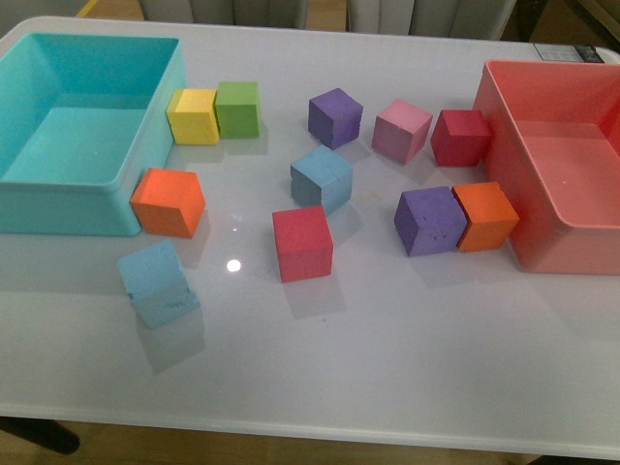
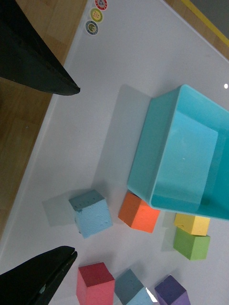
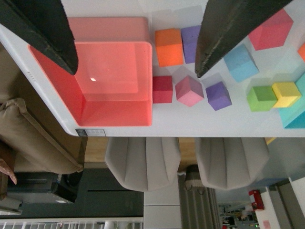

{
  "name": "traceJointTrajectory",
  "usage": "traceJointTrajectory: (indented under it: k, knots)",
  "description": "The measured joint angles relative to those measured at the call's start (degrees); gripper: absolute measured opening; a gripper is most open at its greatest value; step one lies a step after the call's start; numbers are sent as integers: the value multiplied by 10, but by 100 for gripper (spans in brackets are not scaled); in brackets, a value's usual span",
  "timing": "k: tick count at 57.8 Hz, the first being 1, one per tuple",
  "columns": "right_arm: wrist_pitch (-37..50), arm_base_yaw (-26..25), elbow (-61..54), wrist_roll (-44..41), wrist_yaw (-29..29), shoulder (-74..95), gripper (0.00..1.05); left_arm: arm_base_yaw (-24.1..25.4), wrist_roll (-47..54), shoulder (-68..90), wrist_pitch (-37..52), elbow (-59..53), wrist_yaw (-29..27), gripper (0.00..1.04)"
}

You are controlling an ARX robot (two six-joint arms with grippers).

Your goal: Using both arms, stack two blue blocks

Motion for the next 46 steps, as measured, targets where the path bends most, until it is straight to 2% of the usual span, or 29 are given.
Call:
traceJointTrajectory:
  k: [4,11,17,29,46]
  knots:
    - [0,0,0,1,0,0,97,-10,-4,101,85,19,-4,96]
    - [0,0,0,0,0,0,96,-31,-9,274,212,57,15,96]
    - [0,0,0,0,0,0,96,-47,-19,400,267,88,18,96]
    - [0,0,0,0,0,0,96,-72,-56,608,296,165,8,96]
    - [0,0,0,0,0,0,96,-83,-89,748,286,257,3,96]
